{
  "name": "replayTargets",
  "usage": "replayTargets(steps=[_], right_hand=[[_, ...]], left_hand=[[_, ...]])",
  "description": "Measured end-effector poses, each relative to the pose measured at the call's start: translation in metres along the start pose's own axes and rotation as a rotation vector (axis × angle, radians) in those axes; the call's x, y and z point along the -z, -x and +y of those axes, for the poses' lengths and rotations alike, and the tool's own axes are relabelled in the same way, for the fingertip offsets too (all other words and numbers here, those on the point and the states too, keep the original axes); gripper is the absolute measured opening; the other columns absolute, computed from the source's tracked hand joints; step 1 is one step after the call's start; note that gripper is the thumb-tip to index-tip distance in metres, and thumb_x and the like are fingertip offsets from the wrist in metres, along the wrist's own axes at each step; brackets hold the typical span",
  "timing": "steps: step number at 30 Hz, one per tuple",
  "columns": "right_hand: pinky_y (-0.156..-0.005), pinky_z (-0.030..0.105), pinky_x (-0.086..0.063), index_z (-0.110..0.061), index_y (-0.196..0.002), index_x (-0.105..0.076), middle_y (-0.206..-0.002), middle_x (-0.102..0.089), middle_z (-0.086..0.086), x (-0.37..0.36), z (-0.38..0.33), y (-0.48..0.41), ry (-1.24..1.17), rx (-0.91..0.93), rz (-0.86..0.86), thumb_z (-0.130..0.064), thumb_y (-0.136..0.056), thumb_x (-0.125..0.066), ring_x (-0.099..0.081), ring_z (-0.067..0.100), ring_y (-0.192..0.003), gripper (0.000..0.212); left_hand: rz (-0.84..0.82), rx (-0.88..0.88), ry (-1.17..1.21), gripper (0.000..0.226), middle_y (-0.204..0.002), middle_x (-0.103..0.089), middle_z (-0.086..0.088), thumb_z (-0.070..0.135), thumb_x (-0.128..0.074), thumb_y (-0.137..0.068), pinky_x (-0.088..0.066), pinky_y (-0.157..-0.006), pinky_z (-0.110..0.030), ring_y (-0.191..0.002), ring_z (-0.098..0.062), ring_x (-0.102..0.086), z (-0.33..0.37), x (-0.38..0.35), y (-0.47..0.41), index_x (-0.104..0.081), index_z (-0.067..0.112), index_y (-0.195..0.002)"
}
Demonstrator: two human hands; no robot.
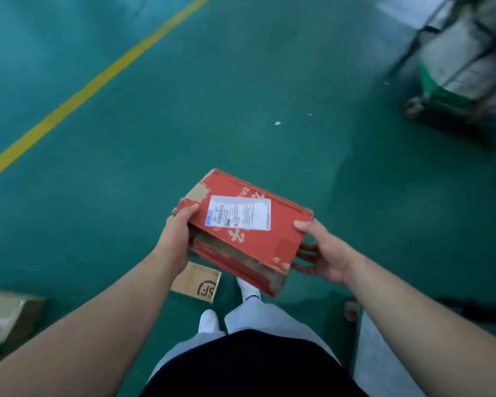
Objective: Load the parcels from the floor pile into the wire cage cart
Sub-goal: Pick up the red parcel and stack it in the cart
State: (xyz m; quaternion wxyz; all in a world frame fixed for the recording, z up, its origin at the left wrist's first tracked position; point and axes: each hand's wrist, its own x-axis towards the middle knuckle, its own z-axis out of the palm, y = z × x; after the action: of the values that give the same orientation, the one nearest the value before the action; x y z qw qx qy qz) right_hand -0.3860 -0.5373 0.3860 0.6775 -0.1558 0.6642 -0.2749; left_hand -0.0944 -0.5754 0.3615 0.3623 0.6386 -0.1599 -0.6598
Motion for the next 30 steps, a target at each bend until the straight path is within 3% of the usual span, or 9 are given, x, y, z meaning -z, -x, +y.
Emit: replayTargets(steps=[2,4,9,13,15,20,24,27,30], right_hand=[[-0.096,0.047,-0.056,-0.026,-0.128,-0.061,-0.107,-0.063,0.011,0.009,0.033,0.023,-0.141,-0.041,0.043,-0.049,-0.067,-0.083,-0.064,0.026,-0.1,0.068],[-0.088,0.045,-0.06,-0.019,-0.129,-0.059,-0.102,-0.064,0.01,0.022,0.068,0.051,-0.31,-0.021,0.133,-0.05,-0.059,-0.085,-0.064,0.026,-0.098,0.081],[-0.084,0.042,-0.062,-0.014,-0.134,-0.057,-0.103,-0.075,0.012,0.044,0.135,0.105,-0.712,0.072,0.35,-0.04,-0.08,-0.082,-0.072,0.025,-0.094,0.065],[-0.07,0.029,-0.06,-0.015,-0.126,-0.065,-0.098,-0.078,0.006,0.06,0.17,0.14,-0.906,0.162,0.497,-0.039,-0.083,-0.08,-0.075,0.015,-0.079,0.052],[-0.075,0.031,-0.059,-0.016,-0.121,-0.068,-0.1,-0.079,0.006,0.076,0.189,0.162,-0.979,0.198,0.587,-0.038,-0.085,-0.078,-0.073,0.018,-0.089,0.044],[-0.092,0.037,-0.06,-0.016,-0.128,-0.064,-0.112,-0.077,0.01,0.116,0.25,0.21,-1.147,0.279,0.725,-0.042,-0.072,-0.088,-0.074,0.025,-0.106,0.067],[-0.099,0.039,-0.056,-0.016,-0.124,-0.068,-0.11,-0.078,0.009,0.15,0.3,0.25,-1.21,0.315,0.796,-0.039,-0.082,-0.081,-0.072,0.025,-0.108,0.049],[-0.098,0.04,-0.056,-0.017,-0.127,-0.064,-0.109,-0.078,0.009,0.183,0.342,0.279,-1.264,0.333,0.831,-0.039,-0.082,-0.082,-0.074,0.025,-0.105,0.054],[-0.09,0.038,-0.06,-0.015,-0.131,-0.058,-0.108,-0.078,0.009,0.22,0.387,0.311,-1.315,0.335,0.881,-0.04,-0.077,-0.087,-0.076,0.024,-0.099,0.066]], left_hand=[[-0.054,0.013,-0.12,0.037,-0.101,-0.077,-0.006,0.045,-0.065,-0.093,-0.056,-0.062,-0.031,-0.076,-0.021,-0.074,-0.001,-0.015,0.0,-0.055,0.022,-0.12],[-0.148,0.001,-0.271,0.04,-0.109,-0.074,-0.007,0.045,-0.066,-0.093,-0.06,-0.077,-0.041,-0.092,-0.028,-0.074,-0.006,-0.046,0.011,-0.051,0.025,-0.123],[-0.558,0.031,-0.687,0.05,-0.115,-0.076,0.001,0.052,-0.065,-0.092,-0.049,-0.107,-0.046,-0.106,-0.021,-0.071,-0.064,-0.128,0.074,-0.06,0.023,-0.133],[-0.762,0.043,-0.76,0.037,-0.115,-0.075,-0.001,0.034,-0.06,-0.102,-0.058,-0.065,-0.019,-0.092,-0.015,-0.074,-0.119,-0.177,0.147,-0.056,0.021,-0.136],[-0.8,0.056,-0.797,0.034,-0.117,-0.073,-0.003,0.033,-0.055,-0.105,-0.053,-0.052,-0.015,-0.089,-0.012,-0.072,-0.137,-0.193,0.18,-0.055,0.02,-0.136],[-0.917,0.075,-0.94,0.029,-0.103,-0.07,0.011,0.042,-0.047,-0.107,-0.049,-0.054,-0.022,-0.08,-0.001,-0.067,-0.187,-0.222,0.239,-0.059,0.027,-0.129],[-0.978,0.064,-1.022,0.032,-0.107,-0.074,0.004,0.047,-0.046,-0.106,-0.053,-0.067,-0.029,-0.092,-0.013,-0.072,-0.241,-0.246,0.287,-0.063,0.027,-0.124],[-1.015,0.074,-1.067,0.038,-0.114,-0.075,0.003,0.054,-0.045,-0.104,-0.057,-0.085,-0.04,-0.103,-0.019,-0.071,-0.292,-0.266,0.321,-0.062,0.032,-0.129],[-1.021,0.112,-1.077,0.033,-0.114,-0.074,0.003,0.052,-0.045,-0.105,-0.055,-0.076,-0.035,-0.103,-0.019,-0.07,-0.339,-0.284,0.366,-0.061,0.033,-0.127]])
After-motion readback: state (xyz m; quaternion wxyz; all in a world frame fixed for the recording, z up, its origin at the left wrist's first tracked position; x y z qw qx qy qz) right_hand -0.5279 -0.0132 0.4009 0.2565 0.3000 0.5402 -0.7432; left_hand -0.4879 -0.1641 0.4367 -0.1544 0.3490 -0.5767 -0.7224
